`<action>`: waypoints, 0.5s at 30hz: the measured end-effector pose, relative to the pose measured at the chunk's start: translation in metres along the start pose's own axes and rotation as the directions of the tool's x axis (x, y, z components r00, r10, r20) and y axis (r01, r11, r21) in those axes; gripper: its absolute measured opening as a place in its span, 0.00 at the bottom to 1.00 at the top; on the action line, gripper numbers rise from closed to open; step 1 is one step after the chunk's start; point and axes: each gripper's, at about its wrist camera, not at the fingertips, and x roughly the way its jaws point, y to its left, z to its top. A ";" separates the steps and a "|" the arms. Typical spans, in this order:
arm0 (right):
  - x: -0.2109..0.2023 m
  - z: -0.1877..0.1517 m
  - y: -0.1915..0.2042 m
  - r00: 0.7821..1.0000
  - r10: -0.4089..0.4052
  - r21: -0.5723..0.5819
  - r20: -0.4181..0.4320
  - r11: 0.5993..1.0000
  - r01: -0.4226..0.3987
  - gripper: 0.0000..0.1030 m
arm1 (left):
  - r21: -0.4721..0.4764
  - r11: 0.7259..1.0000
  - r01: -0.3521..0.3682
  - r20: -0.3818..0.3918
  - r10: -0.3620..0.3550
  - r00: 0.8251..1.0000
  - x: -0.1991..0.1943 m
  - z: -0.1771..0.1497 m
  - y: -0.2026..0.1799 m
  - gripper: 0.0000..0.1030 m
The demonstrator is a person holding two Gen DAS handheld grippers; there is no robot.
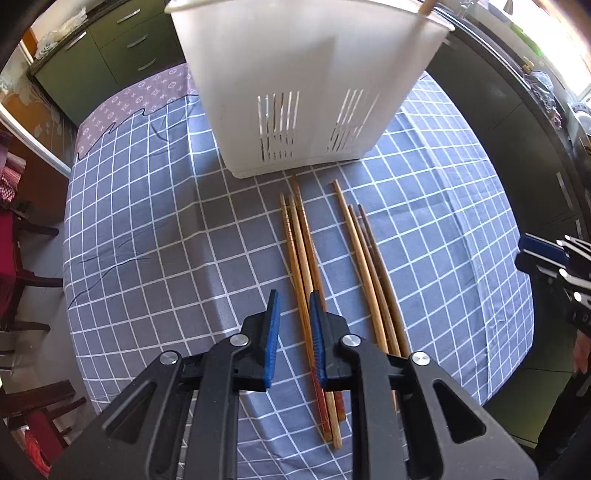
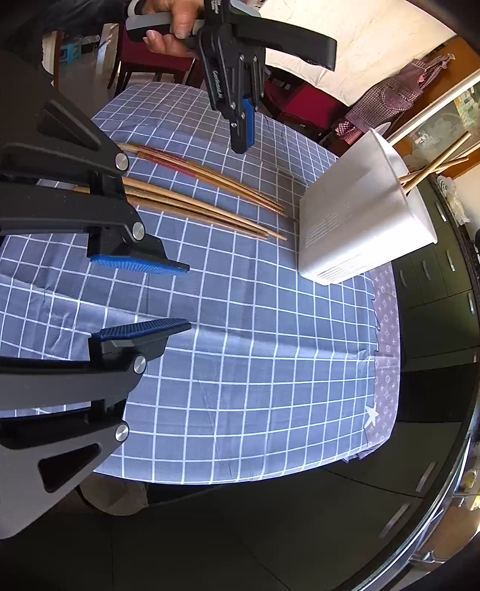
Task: Organize utensils
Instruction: 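Move both grippers back down toward the remaining chopsticks on the cloth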
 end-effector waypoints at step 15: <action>0.015 -0.006 -0.002 0.999 0.035 -0.002 -0.029 0.999 -0.035 0.35 | -0.032 0.999 0.003 -0.090 -0.006 0.996 0.038 0.006 -0.004 0.14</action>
